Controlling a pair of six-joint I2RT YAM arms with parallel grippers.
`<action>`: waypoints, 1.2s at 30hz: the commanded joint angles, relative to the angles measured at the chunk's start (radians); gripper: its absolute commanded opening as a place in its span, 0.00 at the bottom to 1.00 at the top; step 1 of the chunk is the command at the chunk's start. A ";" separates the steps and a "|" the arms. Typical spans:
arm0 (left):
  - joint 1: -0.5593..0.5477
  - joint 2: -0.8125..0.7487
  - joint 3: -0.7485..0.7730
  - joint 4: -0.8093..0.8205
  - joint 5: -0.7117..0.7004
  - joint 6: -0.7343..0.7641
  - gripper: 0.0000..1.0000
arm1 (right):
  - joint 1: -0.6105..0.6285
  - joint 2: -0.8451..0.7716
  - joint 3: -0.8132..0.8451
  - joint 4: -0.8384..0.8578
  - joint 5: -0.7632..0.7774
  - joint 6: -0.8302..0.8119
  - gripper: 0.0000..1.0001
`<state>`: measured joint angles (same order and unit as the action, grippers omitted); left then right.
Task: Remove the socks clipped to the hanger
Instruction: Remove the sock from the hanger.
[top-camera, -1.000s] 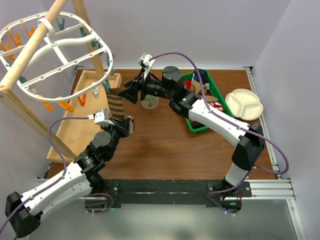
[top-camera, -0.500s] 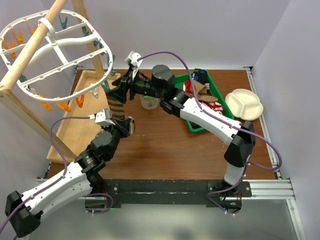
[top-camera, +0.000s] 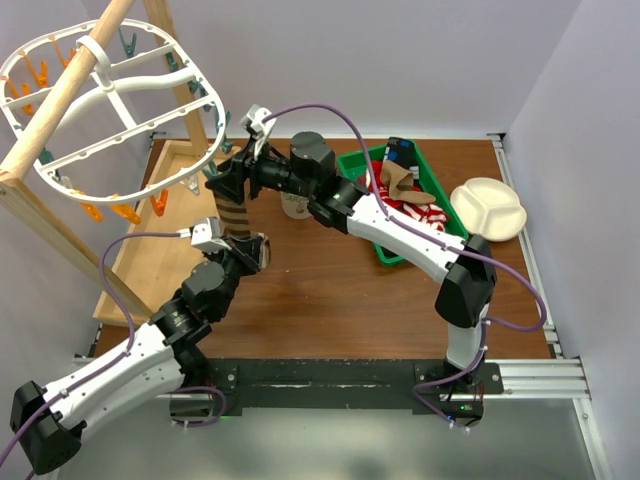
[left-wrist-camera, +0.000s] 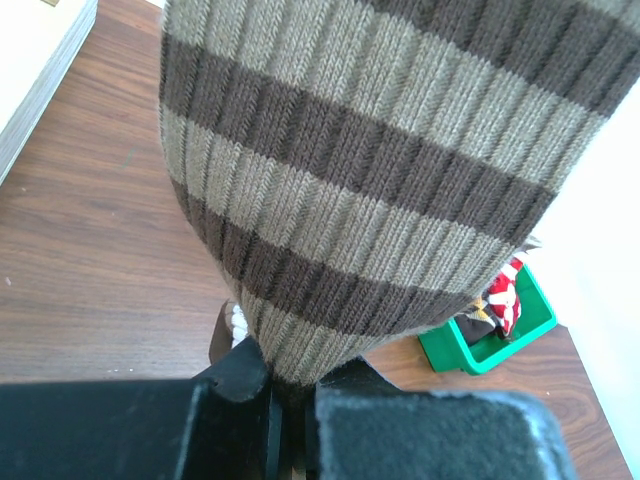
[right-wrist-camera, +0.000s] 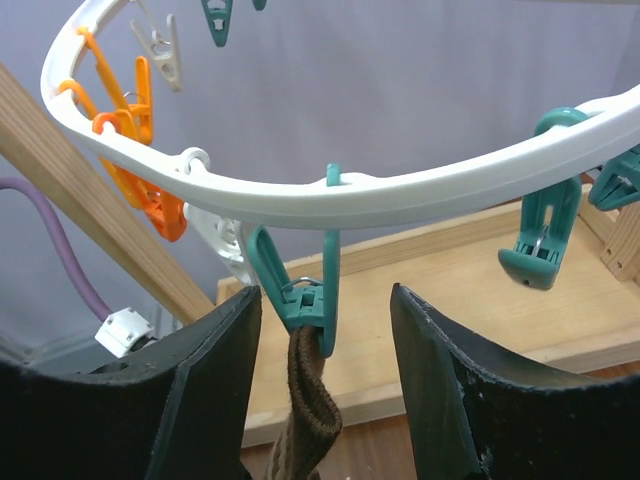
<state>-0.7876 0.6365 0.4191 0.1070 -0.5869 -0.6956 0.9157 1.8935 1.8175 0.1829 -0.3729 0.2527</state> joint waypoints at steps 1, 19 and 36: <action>0.004 -0.008 0.046 0.019 -0.007 0.010 0.00 | 0.003 -0.008 0.045 0.095 0.048 0.029 0.56; 0.004 -0.015 0.046 0.007 -0.007 0.010 0.00 | 0.009 0.026 0.078 0.141 0.052 0.077 0.27; 0.002 -0.064 0.021 -0.095 -0.024 -0.048 0.00 | 0.018 0.016 0.077 0.130 0.075 0.065 0.00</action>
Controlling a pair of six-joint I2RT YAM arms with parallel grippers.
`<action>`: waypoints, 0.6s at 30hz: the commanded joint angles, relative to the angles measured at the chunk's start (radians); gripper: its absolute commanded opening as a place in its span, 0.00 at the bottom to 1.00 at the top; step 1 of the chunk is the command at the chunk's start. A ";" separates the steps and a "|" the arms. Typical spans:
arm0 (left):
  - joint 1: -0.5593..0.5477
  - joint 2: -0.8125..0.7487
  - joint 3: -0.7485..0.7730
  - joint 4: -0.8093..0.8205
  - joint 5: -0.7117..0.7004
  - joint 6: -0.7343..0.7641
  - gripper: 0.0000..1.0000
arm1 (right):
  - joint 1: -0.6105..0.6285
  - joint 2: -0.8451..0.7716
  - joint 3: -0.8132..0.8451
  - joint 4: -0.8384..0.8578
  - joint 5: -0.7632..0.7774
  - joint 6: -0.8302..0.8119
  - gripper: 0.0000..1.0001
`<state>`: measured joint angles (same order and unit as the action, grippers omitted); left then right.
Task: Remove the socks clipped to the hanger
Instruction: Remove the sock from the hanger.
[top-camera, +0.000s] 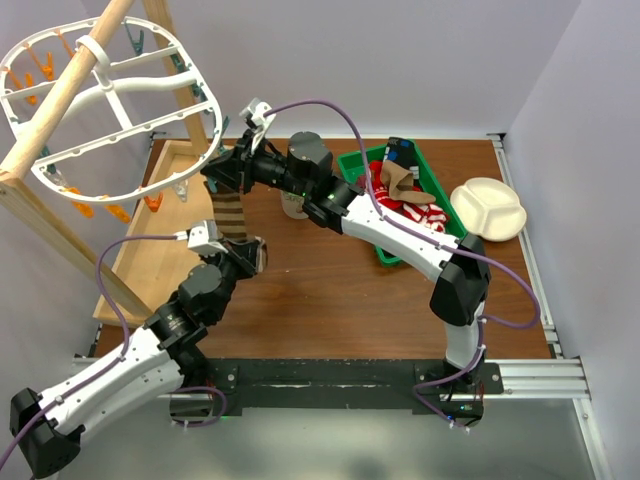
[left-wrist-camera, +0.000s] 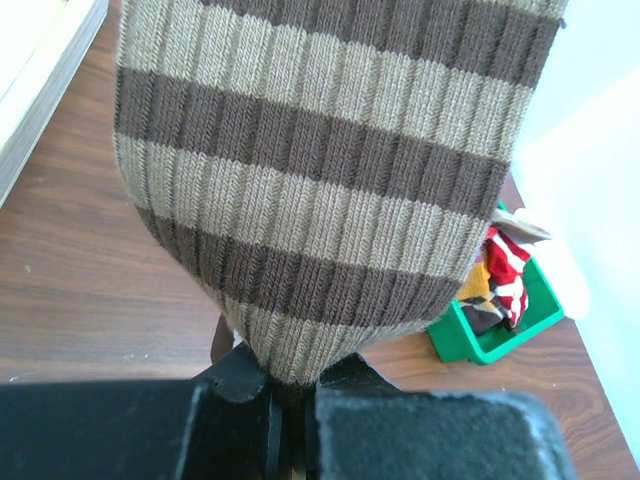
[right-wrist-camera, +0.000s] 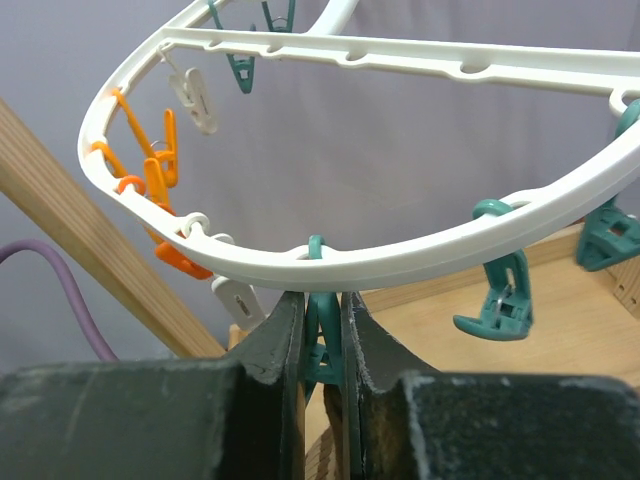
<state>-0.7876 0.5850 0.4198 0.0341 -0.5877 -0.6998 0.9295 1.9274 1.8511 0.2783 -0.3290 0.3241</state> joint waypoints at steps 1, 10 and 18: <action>0.002 -0.014 0.020 -0.064 -0.027 -0.052 0.00 | 0.005 -0.018 0.045 0.032 0.031 -0.005 0.00; 0.004 -0.059 -0.006 -0.128 -0.044 -0.092 0.00 | 0.005 -0.013 0.048 0.024 0.030 -0.008 0.00; 0.002 -0.048 -0.003 -0.103 -0.021 -0.066 0.00 | 0.006 -0.031 0.028 0.022 0.031 -0.011 0.30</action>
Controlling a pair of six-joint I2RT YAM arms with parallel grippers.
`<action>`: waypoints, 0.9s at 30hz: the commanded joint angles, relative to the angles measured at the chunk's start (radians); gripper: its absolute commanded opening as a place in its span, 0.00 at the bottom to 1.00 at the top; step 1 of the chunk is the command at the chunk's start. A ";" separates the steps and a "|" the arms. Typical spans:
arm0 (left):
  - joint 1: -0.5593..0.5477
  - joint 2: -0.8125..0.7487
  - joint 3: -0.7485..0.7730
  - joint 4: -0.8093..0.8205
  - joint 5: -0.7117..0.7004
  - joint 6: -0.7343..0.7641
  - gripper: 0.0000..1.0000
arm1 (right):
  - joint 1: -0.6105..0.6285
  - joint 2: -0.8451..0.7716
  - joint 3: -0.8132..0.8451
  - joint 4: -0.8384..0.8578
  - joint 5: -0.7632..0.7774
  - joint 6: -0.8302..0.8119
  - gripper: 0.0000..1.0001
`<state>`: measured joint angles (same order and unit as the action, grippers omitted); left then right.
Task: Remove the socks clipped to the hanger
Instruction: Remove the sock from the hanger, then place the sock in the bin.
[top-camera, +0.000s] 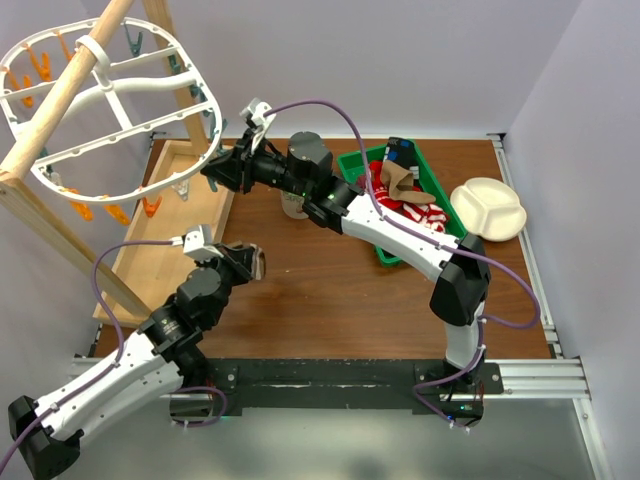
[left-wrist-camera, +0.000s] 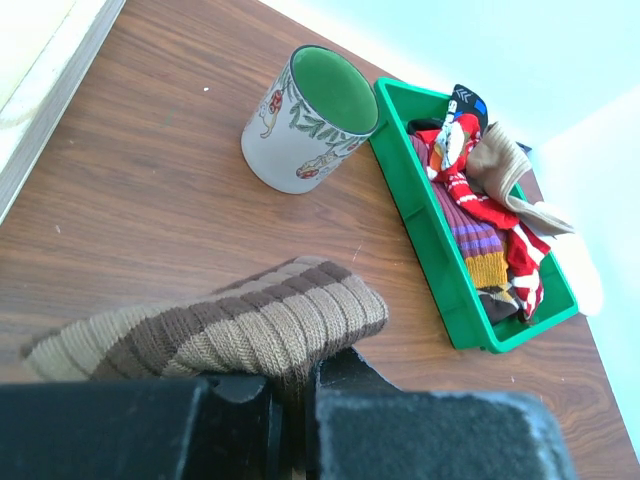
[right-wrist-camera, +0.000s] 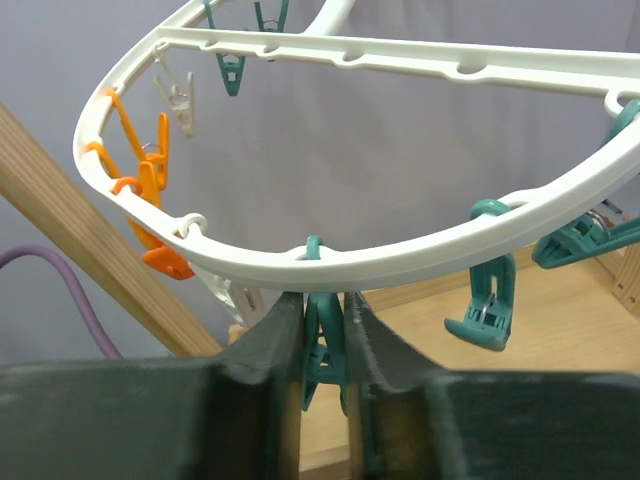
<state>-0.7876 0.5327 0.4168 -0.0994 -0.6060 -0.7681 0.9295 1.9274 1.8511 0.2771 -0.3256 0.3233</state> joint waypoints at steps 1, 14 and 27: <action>0.004 0.006 0.002 0.038 0.000 0.006 0.00 | 0.006 -0.034 0.023 0.025 0.028 -0.012 0.38; 0.002 0.047 0.014 0.084 0.037 0.070 0.00 | 0.006 -0.235 -0.248 0.042 0.151 -0.038 0.73; -0.185 0.249 0.106 0.251 -0.017 0.208 0.00 | 0.003 -0.631 -0.677 -0.208 0.710 0.028 0.77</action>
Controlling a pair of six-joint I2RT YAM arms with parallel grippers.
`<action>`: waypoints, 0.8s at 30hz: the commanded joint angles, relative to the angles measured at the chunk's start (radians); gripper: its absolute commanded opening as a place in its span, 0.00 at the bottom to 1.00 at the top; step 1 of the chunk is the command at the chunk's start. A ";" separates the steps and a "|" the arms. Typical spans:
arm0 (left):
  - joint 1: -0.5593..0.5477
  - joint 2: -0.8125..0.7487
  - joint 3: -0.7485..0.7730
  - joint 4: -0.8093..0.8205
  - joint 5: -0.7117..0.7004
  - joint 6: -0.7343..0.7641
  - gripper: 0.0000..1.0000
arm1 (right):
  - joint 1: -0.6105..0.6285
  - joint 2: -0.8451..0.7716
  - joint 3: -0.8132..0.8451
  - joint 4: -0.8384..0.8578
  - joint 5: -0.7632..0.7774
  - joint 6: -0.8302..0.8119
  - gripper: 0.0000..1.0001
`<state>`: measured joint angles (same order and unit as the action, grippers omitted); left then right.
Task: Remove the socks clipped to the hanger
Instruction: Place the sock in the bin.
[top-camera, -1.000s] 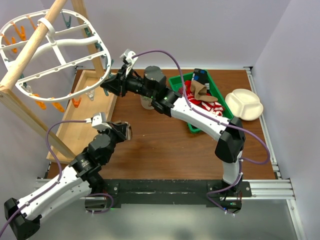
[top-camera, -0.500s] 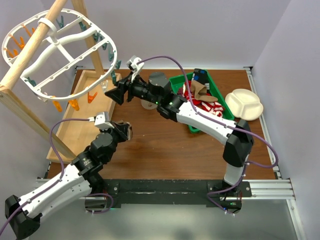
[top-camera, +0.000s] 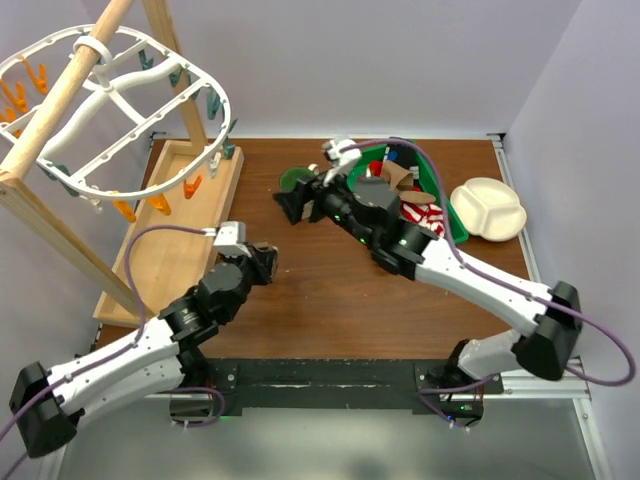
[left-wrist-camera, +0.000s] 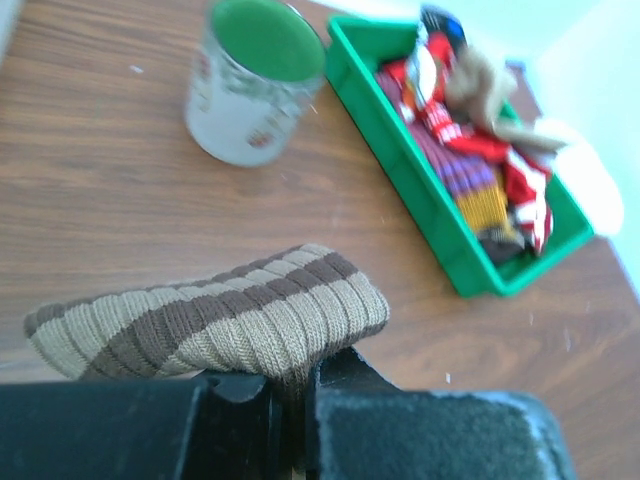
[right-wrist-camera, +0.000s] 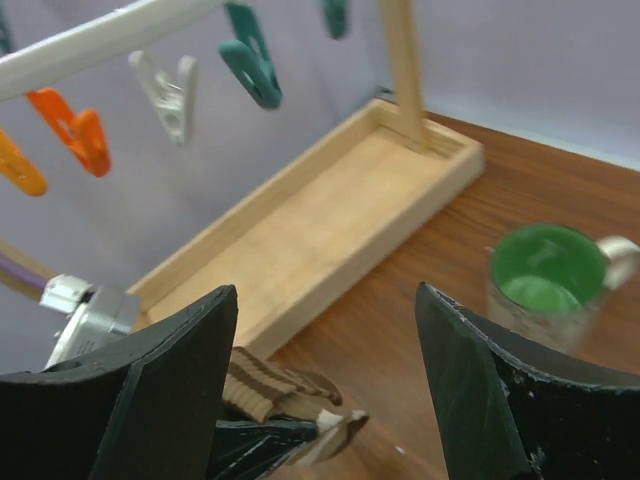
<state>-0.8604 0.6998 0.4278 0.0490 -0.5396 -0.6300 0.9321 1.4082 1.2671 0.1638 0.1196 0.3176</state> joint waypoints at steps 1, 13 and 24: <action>-0.120 0.105 0.106 0.115 -0.074 0.070 0.00 | 0.001 -0.173 -0.115 -0.110 0.296 0.040 0.77; -0.183 0.582 0.416 0.391 0.107 0.153 0.00 | -0.001 -0.627 -0.337 -0.253 0.618 0.095 0.80; -0.152 1.130 0.957 0.443 0.263 0.245 0.00 | 0.000 -0.817 -0.334 -0.343 0.787 0.011 0.81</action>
<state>-1.0355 1.7103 1.2293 0.4232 -0.3481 -0.4511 0.9302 0.6235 0.9325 -0.1459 0.8032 0.3664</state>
